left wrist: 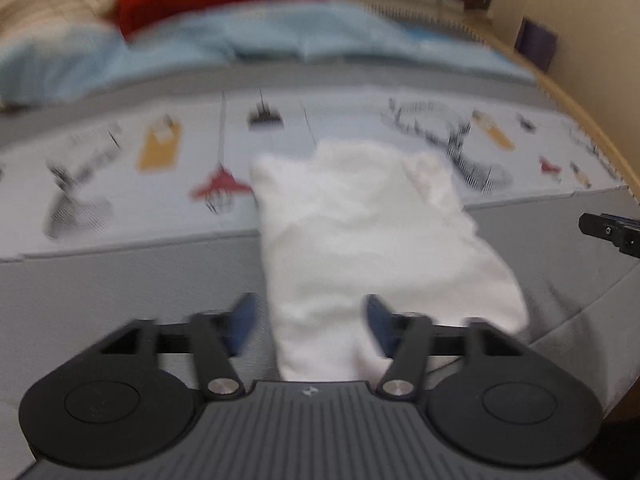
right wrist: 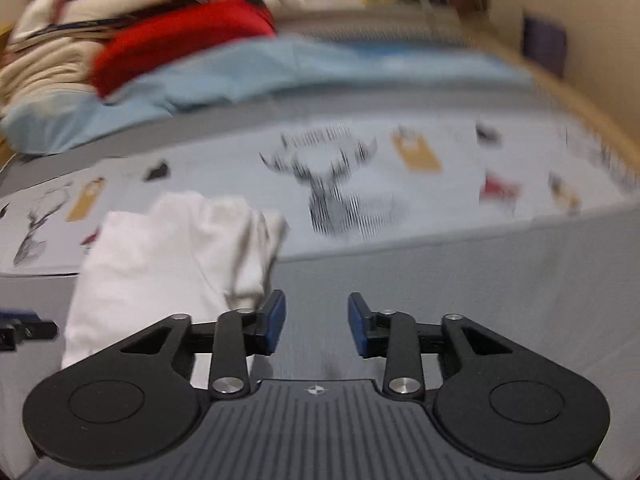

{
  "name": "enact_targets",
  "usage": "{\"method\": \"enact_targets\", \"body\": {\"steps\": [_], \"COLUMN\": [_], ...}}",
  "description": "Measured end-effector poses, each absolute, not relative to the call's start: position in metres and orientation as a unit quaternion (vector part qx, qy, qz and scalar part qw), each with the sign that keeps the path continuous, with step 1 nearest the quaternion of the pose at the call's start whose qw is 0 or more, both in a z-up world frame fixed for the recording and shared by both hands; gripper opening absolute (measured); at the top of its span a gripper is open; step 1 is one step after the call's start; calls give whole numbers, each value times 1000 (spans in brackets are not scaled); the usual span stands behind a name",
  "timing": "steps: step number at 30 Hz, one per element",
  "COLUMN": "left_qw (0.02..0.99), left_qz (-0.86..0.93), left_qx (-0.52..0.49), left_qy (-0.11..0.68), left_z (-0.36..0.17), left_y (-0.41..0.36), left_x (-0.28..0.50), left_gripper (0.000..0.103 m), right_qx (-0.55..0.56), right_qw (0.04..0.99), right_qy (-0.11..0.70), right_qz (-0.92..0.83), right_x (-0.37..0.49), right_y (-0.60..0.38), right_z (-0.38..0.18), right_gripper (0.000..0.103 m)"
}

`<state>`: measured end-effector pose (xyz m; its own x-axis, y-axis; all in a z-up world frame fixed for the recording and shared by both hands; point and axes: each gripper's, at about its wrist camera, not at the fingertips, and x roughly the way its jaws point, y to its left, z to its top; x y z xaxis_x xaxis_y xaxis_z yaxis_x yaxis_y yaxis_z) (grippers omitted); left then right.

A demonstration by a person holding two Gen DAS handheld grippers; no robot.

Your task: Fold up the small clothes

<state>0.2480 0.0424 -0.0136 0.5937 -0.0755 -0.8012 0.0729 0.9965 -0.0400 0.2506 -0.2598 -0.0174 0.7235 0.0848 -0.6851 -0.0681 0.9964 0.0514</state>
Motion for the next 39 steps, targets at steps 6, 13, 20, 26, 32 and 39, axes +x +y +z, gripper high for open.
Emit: {"method": "enact_targets", "body": {"steps": [6, 13, 20, 26, 32, 39], "left_qw": [922, 943, 931, 924, 921, 918], "left_qz": [-33, -35, -24, -13, -10, 18], "left_qx": [-13, -8, -5, -32, -16, -15], "left_qy": [386, 332, 364, 382, 388, 395], "left_z": [24, 26, 6, -1, -5, -10], "left_y": [29, 1, -4, 8, 0, -3], "left_x": [171, 112, 118, 122, 123, 129], "left_gripper": [97, 103, 102, 102, 102, 102], "right_qx": [5, -14, -17, -15, 4, -28], "right_qw": [960, 973, 971, 960, 944, 942], "right_qy": [276, 223, 224, 265, 314, 319], "right_qz": [40, 61, 76, 93, 98, 105], "right_x": [185, 116, 99, 105, 116, 114], "right_y": [-247, -233, -214, -204, -204, -199], "right_z": [30, 38, 32, 23, 12, 4], "right_gripper": [75, 87, 84, 83, 84, 86]}}
